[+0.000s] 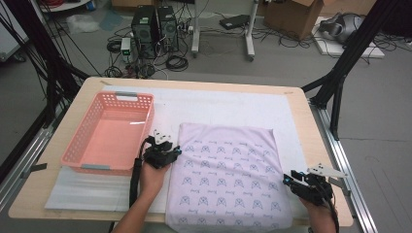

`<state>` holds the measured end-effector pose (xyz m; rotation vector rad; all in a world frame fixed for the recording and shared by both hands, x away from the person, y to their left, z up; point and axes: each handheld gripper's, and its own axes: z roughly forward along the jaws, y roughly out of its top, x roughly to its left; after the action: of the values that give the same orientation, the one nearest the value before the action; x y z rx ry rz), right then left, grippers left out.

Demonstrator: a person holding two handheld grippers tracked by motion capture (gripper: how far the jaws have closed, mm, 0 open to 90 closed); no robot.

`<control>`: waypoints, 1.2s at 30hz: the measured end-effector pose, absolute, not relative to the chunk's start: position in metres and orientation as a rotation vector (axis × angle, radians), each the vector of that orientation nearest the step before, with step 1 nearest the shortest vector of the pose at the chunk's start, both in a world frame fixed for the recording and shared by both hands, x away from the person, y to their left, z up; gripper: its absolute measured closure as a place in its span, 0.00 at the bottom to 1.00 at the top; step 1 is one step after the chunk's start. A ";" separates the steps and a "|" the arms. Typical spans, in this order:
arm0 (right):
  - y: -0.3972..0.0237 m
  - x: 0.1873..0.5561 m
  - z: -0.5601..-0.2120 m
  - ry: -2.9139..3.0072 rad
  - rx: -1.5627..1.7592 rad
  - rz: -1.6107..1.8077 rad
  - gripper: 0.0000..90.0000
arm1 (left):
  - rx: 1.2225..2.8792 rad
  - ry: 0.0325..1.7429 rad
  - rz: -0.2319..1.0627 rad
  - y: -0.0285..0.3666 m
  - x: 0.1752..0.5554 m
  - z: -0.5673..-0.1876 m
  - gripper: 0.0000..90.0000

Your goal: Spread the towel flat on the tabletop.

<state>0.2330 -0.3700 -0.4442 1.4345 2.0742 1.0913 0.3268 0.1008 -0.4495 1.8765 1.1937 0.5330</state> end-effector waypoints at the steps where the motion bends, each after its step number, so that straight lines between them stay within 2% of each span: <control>1: -0.371 0.233 -0.444 2.071 1.436 1.099 0.66 | 1.873 1.164 0.538 0.101 0.325 -0.448 0.58; 3: -0.371 0.233 -0.444 2.070 1.437 1.107 0.66 | 1.846 1.120 0.503 0.103 0.320 -0.446 0.51; 5: -0.369 0.233 -0.444 2.077 1.425 1.109 0.67 | 1.824 1.082 0.450 0.106 0.316 -0.445 0.51; 11: -0.355 0.236 -0.443 2.177 1.317 1.152 0.81 | 1.742 0.991 0.325 0.110 0.307 -0.446 0.41; 14: -0.345 0.241 -0.450 2.224 1.310 1.102 0.84 | 1.729 0.958 0.300 0.109 0.305 -0.446 0.38; 16: -0.342 0.243 -0.449 2.208 1.318 1.076 0.90 | 1.716 0.954 0.287 0.110 0.303 -0.446 0.36; 18: -0.342 0.244 -0.447 2.178 1.323 0.989 0.90 | 1.713 0.955 0.285 0.111 0.300 -0.446 0.33; 20: -0.346 0.245 -0.446 2.153 1.337 0.963 0.90 | 1.702 0.952 0.291 0.111 0.297 -0.445 0.26; 21: -0.349 0.244 -0.446 2.141 1.346 0.966 0.90 | 1.692 0.942 0.295 0.112 0.295 -0.445 0.26; 25: -0.360 0.238 -0.442 2.110 1.352 1.019 0.81 | 1.694 0.898 0.310 0.110 0.291 -0.442 0.25; 31: -0.376 0.230 -0.433 1.971 1.381 1.231 0.51 | 1.737 0.858 0.344 0.106 0.290 -0.441 0.25; 36: -0.379 0.233 -0.434 1.915 1.413 1.240 0.34 | 1.712 0.861 0.305 0.112 0.292 -0.441 0.25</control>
<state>0.2329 -0.3789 -0.4344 1.4129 1.9152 1.2400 0.2915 0.1117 -0.4406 1.7119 0.8609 0.3053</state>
